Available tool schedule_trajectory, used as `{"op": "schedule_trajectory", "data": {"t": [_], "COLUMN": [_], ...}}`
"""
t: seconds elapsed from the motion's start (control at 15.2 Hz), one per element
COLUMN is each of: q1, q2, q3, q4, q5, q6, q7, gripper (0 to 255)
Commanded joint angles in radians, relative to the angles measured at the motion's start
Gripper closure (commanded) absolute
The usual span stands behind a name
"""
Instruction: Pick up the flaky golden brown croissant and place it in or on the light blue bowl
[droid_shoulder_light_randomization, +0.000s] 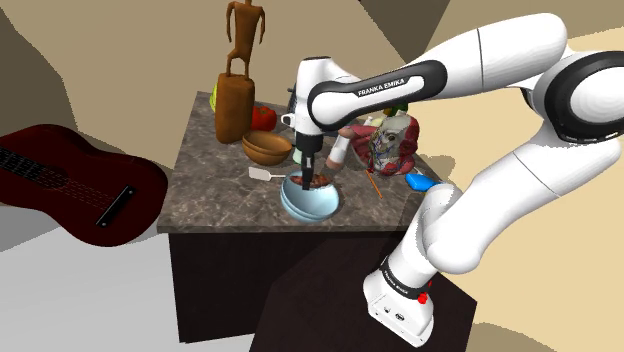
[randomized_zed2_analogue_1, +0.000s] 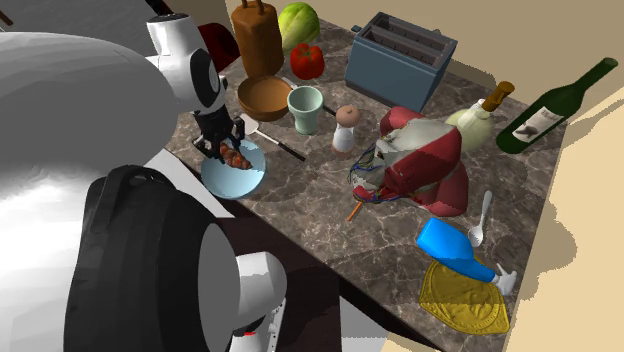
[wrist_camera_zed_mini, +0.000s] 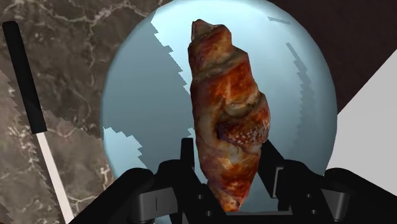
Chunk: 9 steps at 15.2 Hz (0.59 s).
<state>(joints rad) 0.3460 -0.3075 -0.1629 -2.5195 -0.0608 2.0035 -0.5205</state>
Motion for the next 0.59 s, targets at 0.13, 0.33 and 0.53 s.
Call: {"op": "schedule_trajectory", "data": {"t": [0.13,0.33,0.53], "q1": [0.0,0.0,-0.001], "q2": [0.004,0.005,0.004], "q3": [0.0,-0.001,-0.002], "q4": [-0.004,-0.005,-0.005], "q5": [0.001,0.0,-0.001], "q6": [0.002,0.004,0.004], "q7": [0.0,-0.001,-0.002], "gripper": [255,0,0]}}
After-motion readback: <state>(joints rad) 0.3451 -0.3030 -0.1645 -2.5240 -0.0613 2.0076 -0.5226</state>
